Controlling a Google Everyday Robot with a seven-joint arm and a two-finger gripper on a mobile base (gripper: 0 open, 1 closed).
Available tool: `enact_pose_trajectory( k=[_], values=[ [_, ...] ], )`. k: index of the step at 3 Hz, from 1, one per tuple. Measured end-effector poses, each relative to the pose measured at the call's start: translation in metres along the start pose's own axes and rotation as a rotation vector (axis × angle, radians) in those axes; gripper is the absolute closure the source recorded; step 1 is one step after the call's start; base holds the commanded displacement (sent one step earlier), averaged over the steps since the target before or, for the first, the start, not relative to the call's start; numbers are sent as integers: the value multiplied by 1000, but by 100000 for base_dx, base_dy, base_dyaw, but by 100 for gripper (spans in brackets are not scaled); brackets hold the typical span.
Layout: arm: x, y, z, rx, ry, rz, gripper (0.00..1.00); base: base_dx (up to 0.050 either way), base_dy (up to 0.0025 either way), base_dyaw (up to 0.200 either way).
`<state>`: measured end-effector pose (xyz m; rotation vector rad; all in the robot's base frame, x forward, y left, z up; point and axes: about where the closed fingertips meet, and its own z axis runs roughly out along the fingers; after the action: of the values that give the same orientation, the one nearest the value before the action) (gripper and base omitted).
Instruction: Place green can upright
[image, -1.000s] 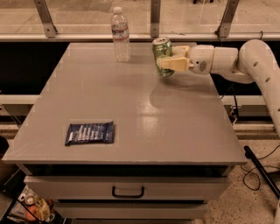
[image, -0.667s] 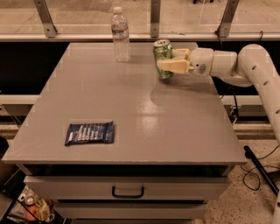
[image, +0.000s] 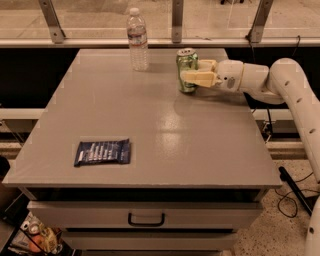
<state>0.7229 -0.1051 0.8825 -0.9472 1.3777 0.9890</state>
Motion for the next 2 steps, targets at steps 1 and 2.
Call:
enact_pose_trajectory(
  k=[1,2],
  values=[
    [6,-3,0,-4,-19,13,100,0,0,0],
    [10,-5,-2,4,-25,20,100,0,0,0]
  ],
)
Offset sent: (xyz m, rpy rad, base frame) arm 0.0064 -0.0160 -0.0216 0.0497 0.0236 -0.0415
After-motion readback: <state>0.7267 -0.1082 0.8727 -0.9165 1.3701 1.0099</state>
